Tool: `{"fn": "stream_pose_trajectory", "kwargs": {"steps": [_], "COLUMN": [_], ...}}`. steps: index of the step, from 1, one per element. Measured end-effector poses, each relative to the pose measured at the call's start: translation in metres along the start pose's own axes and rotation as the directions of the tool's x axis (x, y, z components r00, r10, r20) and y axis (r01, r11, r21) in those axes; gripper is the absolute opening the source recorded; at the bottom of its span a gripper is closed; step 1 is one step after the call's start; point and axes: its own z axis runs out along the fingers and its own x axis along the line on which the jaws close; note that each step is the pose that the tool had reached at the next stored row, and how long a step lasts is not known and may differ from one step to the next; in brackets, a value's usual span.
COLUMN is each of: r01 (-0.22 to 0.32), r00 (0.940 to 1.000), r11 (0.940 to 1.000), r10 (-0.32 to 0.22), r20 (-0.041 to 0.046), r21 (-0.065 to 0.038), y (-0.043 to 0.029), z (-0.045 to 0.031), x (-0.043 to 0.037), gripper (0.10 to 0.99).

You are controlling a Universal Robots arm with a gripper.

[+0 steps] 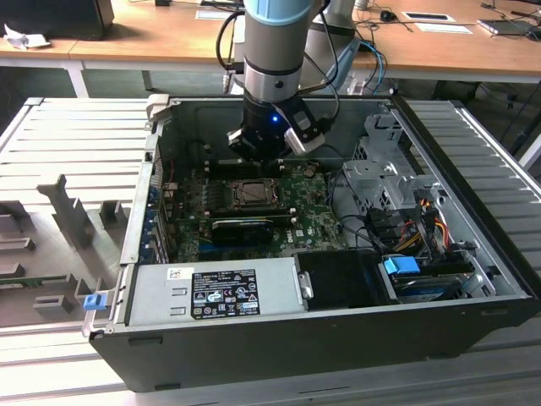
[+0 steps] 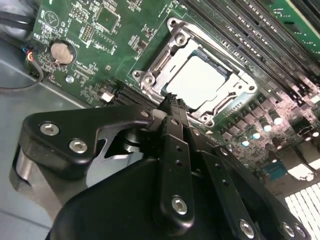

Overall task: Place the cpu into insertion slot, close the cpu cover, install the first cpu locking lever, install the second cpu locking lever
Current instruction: 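Install the second cpu locking lever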

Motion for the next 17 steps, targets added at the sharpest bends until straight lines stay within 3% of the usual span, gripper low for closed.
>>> {"fn": "stream_pose_trajectory", "kwargs": {"steps": [3, 5, 12, 14, 17], "r01": [0.0, 0.0, 0.0, 0.0, 0.0], "r00": [1.0, 1.0, 1.0, 1.0, 1.0], "r11": [1.0, 1.0, 1.0, 1.0, 1.0], "r10": [0.0, 0.0, 0.0, 0.0, 0.0], "r20": [-0.0001, -0.0003, -0.0004, -0.0006, -0.0005], "r21": [0.001, 0.002, 0.004, 0.004, 0.004], "y": [0.0007, -0.0012, -0.0168, -0.0169, -0.0253], "z": [-0.0096, -0.0099, -0.0126, -0.0162, -0.0197], "x": [-0.0002, -0.0001, 0.0015, 0.0015, 0.0023], "gripper": [0.106, 0.106, 0.106, 0.106, 0.106]}}
